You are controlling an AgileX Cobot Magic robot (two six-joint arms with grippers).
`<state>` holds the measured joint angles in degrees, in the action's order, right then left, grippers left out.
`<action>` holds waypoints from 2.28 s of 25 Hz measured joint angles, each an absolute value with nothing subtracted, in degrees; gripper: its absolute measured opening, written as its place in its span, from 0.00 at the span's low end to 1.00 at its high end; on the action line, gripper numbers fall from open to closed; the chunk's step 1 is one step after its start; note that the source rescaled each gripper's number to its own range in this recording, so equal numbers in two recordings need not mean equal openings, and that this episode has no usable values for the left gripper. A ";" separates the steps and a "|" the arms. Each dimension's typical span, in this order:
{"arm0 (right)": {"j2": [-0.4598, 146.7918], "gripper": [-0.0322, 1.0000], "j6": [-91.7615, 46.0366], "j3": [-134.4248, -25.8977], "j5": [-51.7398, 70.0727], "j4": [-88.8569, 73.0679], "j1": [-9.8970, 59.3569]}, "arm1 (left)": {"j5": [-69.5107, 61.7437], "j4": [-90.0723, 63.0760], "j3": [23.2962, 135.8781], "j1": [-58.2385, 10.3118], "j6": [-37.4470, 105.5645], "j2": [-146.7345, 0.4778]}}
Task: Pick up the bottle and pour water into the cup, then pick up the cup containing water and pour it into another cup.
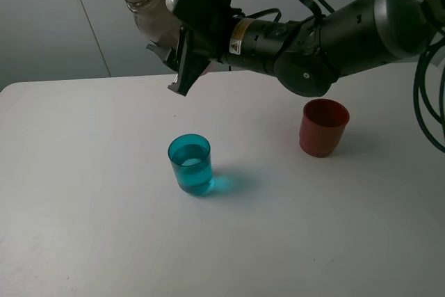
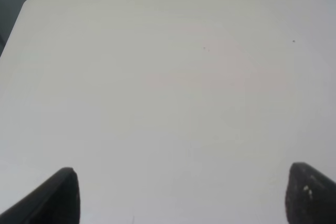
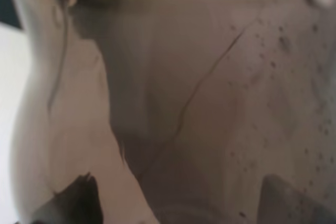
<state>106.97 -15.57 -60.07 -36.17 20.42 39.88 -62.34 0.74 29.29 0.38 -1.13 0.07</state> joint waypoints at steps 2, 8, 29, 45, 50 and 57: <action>108.25 0.03 -4.00 -62.95 -36.44 21.71 39.54 | -62.34 0.74 29.29 0.38 -1.13 0.07; 114.56 0.03 8.68 -67.93 -35.77 23.35 37.97 | -62.34 0.74 29.29 0.38 -1.13 0.07; 126.90 0.03 -0.99 -68.85 -32.97 10.74 31.15 | -62.34 0.74 29.29 0.38 -1.13 0.07; 130.88 0.03 -2.57 -69.19 -40.11 4.81 29.54 | -62.34 0.74 29.29 0.38 -1.13 0.07; 131.00 0.03 -2.57 -69.27 -40.38 2.30 28.06 | -62.34 0.74 29.29 0.38 -1.13 0.07; 131.00 0.03 -2.57 -69.27 -40.38 2.15 27.95 | -62.34 0.74 29.29 0.38 -1.13 0.07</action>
<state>131.00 -2.57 -69.27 -40.38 2.15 27.95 -62.34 0.74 29.29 0.38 -1.13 0.07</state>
